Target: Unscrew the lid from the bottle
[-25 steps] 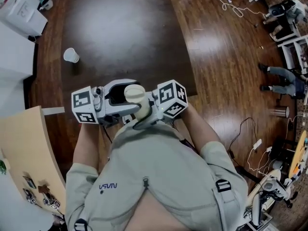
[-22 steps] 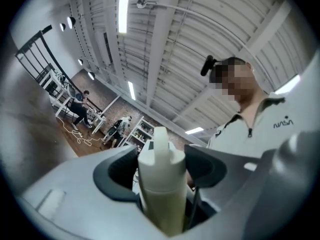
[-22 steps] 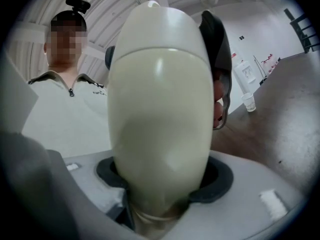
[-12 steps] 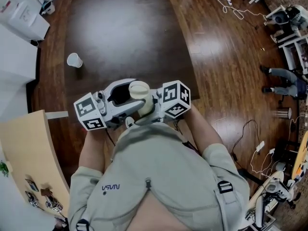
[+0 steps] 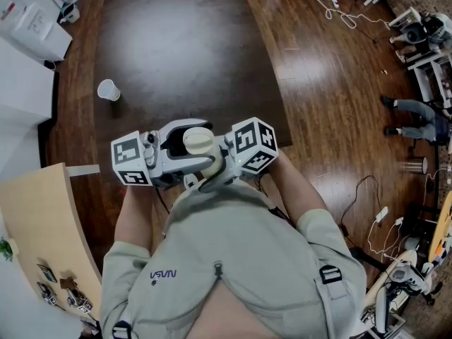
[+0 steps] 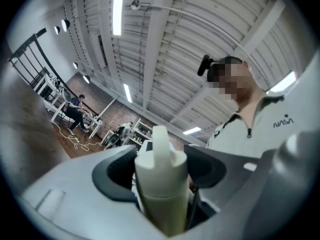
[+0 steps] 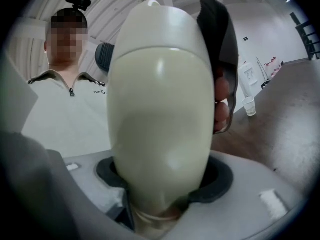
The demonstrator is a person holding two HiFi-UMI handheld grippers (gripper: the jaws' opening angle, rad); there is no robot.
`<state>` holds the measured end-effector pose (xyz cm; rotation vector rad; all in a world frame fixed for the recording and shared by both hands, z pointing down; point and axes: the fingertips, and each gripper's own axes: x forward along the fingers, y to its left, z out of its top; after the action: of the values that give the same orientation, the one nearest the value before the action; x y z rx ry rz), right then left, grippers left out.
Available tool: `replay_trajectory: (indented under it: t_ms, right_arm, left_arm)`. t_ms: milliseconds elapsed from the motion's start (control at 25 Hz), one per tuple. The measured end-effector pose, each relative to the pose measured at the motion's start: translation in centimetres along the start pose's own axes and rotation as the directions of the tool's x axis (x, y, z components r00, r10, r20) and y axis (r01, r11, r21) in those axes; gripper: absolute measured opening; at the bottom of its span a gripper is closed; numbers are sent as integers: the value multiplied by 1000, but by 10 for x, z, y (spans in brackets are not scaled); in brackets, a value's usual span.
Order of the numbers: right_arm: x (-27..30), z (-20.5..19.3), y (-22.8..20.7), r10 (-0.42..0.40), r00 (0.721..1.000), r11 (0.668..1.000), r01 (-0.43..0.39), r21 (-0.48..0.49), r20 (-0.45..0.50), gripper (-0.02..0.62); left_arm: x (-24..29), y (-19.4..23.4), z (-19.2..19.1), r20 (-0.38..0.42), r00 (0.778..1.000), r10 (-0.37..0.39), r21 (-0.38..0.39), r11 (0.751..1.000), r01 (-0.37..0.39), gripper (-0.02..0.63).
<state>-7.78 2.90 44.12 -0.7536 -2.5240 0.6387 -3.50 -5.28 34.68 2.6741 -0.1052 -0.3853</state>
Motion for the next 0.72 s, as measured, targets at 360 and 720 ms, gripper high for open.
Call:
replay_trajectory:
  t_ms: [360, 720]
  right_arm:
    - [-9, -2, -46, -273, 962, 962, 273, -2, -8, 299]
    - [-42, 3, -111, -795, 606, 607, 795, 22, 32, 299]
  left_arm:
    - [-6, 31, 1, 14, 961, 274, 81, 958, -275, 305]
    - [-13, 63, 2, 83, 727, 682, 201, 703, -683, 307]
